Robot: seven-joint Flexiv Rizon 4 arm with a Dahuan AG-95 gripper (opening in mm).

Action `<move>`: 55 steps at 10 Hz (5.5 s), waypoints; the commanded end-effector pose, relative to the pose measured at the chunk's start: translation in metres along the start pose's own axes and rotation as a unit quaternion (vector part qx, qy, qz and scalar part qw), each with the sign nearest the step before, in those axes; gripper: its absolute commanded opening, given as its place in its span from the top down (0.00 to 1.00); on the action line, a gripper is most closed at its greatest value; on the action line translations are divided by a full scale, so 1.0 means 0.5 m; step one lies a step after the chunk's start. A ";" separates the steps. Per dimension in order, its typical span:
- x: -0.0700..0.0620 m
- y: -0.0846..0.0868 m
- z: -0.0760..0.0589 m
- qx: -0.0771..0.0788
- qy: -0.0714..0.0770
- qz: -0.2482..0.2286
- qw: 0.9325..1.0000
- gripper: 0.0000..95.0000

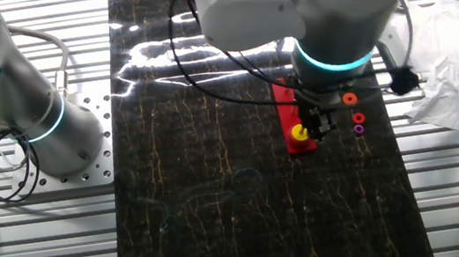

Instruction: Take out one Hanoi block and throw it aside

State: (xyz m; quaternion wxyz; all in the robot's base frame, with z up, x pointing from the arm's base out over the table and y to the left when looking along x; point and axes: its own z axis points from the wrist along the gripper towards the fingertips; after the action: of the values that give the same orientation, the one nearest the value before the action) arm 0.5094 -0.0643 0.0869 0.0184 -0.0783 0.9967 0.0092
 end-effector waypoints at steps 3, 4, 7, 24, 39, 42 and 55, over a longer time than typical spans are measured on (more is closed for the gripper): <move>-0.007 -0.001 0.005 -0.003 0.001 0.001 1.000 0.60; -0.007 -0.001 0.005 -0.003 0.001 0.001 1.000 0.60; -0.007 -0.001 0.001 -0.003 0.000 0.002 1.000 0.60; -0.009 -0.001 -0.013 -0.002 -0.037 -0.006 0.999 0.60; -0.009 -0.001 -0.013 0.007 -0.043 -0.004 0.999 0.60; -0.009 0.000 -0.013 0.008 -0.044 -0.006 0.999 0.60; -0.019 -0.010 0.023 -0.003 -0.034 0.011 0.999 0.40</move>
State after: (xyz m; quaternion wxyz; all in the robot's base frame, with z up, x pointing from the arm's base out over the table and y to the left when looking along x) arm 0.5188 -0.0675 0.0753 0.0517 -0.0667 0.9963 0.0140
